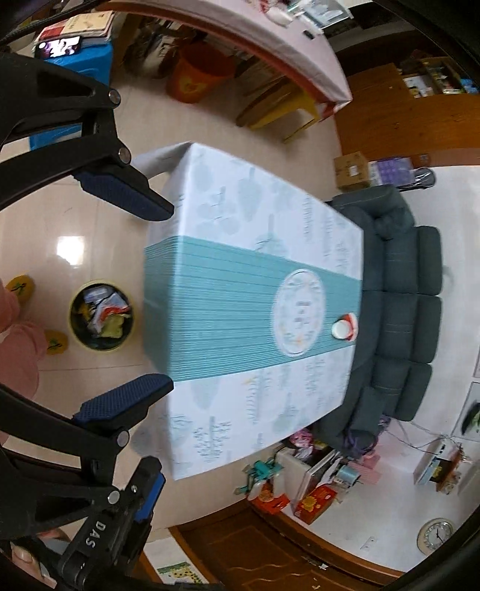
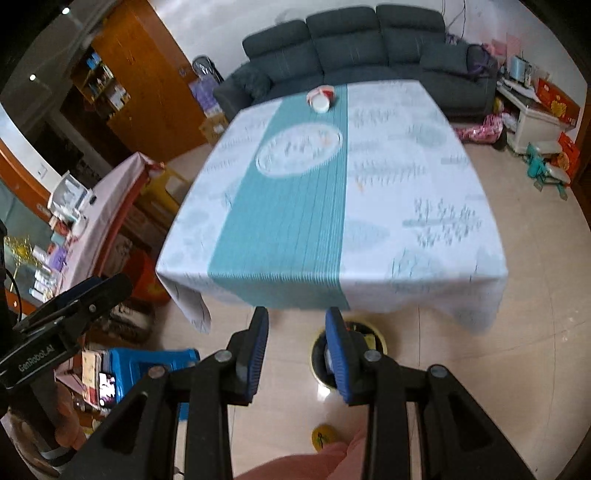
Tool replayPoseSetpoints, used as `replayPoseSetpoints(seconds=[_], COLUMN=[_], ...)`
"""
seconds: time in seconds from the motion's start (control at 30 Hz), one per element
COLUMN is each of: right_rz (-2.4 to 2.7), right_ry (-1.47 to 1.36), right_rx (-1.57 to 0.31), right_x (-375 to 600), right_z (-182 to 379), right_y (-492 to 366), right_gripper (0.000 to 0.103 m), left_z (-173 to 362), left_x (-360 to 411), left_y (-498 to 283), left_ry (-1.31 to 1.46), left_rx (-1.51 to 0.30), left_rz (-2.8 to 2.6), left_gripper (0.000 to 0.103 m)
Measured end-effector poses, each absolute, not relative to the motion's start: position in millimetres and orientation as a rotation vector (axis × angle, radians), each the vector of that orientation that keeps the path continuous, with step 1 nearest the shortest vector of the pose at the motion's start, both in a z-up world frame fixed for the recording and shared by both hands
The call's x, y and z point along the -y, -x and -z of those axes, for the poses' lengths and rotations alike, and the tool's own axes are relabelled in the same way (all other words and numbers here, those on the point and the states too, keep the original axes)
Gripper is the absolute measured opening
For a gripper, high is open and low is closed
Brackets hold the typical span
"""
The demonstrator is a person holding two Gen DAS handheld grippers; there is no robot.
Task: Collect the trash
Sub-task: 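Raise both tools back toward the red paper cup on the table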
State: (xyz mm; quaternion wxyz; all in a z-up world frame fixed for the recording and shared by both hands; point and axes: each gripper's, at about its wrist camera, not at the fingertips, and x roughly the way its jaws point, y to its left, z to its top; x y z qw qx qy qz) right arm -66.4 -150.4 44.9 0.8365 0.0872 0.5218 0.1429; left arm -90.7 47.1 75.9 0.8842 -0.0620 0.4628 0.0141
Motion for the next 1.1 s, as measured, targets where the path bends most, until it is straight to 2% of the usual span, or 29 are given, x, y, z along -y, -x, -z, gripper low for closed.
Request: replayPoseSetpoints(seconds=[0.23,0.43,0.87,1.1], right_rz=[-0.324,-0.366,-0.522,-0.562], right_ry=[-0.165,-0.141,-0.097,-0.085], right_rx=[-1.038,-1.019,-1.111,-1.187], right_x=[146,143,150,151], right_z=[-75,-85,-64,-24], right_y=[33,-28,-261,-380], right_gripper=[0.032,0.032,0.032,0.032], left_z=[-94,-89,-53,-13], left_x=[-47,-49,-35,-32], left_y=[56,-7,-228,-318], left_ry=[0.111,0.119,0.210,0.242], left_rx=[-0.938,-0.946,-1.019,-1.076], left_rz=[-0.027,-0.058,-0.186,-0.250], left_gripper=[0.083,0.083,0.083,0.083])
